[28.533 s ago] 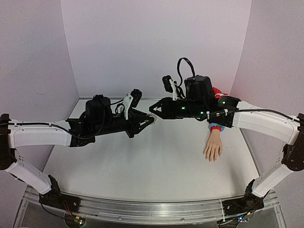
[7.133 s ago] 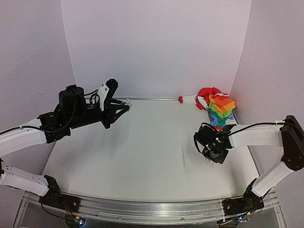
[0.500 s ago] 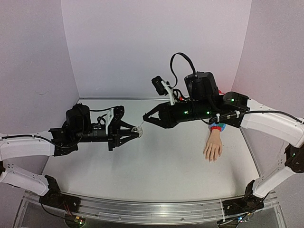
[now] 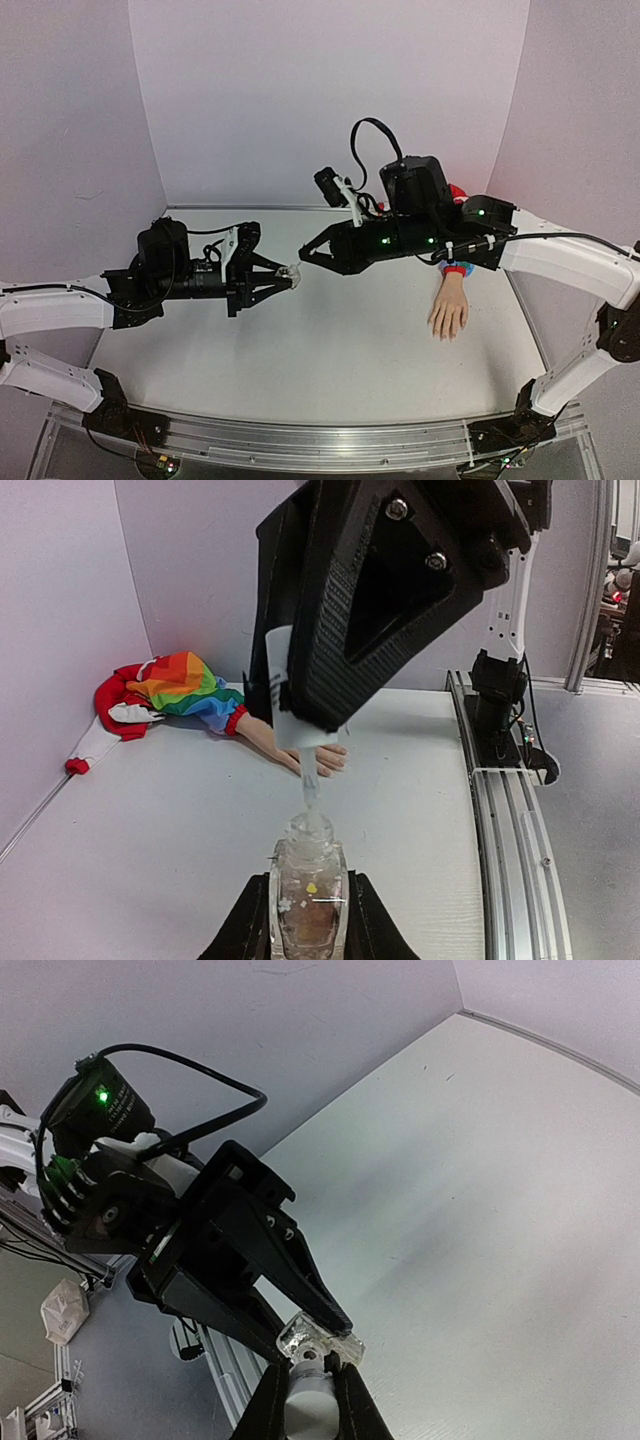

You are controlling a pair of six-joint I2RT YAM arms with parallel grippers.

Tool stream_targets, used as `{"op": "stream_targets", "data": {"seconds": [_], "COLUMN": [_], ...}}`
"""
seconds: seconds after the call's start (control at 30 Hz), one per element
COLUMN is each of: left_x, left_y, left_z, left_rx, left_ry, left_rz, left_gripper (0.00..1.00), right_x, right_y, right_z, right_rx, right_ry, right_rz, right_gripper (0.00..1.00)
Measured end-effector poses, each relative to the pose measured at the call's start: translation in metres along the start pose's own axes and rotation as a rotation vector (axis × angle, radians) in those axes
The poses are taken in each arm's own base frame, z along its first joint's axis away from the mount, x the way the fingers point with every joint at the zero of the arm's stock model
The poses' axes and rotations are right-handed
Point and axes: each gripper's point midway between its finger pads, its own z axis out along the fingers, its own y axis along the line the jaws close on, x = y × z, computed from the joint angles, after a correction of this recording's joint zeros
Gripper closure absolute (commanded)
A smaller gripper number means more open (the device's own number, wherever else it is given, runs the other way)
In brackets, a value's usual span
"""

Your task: Paint the nails

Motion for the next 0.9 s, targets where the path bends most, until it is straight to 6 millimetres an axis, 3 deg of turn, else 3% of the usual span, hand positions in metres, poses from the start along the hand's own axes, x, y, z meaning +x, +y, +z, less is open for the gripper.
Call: {"op": "stream_targets", "data": {"seconds": [0.67,0.9], "left_x": [0.003,0.008], "left_y": [-0.001,-0.023], "left_z": [0.0,-0.002], "left_rx": [0.006,0.125], "left_ry": [0.013,0.037], "left_rz": [-0.007,-0.038], "left_gripper": [1.0,1.0], "right_x": [0.018,0.038], "right_y": [0.002,0.017], "right_z": [0.025,0.021], "right_rx": [-0.023,-0.154], "right_ry": [0.082,0.17], "right_rz": [-0.017,-0.144], "right_gripper": [1.0,1.0]}}
